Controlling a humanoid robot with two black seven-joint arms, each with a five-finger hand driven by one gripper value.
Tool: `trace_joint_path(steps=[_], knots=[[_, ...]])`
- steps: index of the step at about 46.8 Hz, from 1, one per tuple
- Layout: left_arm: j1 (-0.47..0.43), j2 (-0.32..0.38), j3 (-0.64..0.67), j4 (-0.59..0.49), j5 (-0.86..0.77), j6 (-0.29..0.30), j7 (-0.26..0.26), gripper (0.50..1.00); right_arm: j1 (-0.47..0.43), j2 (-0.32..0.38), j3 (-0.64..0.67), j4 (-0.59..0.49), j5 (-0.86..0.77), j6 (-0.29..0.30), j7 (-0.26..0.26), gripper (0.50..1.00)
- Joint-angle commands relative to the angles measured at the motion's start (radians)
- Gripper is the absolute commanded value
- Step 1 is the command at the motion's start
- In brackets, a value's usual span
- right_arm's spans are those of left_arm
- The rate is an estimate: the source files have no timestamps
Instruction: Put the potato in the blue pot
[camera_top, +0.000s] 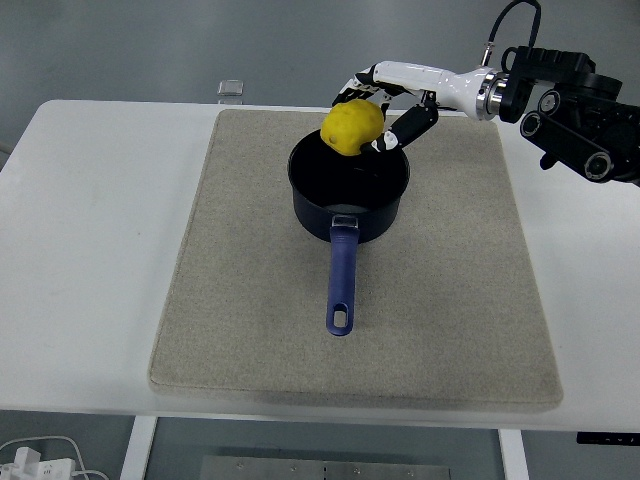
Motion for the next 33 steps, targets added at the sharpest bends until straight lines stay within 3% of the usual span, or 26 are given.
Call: trace_joint_path(steps=[1, 33], knots=[[0.000, 0.000, 0.000, 0.000, 0.000, 0.000, 0.000, 0.992, -0.010, 0.004, 0.001, 0.000, -0.002, -0.006, 0.000, 0.500], [0.000, 0.000, -0.001, 0.002, 0.000, 0.000, 0.000, 0.992, -0.071, 0.041, 0.001, -0.007, -0.015, -0.031, -0.001, 0.500]])
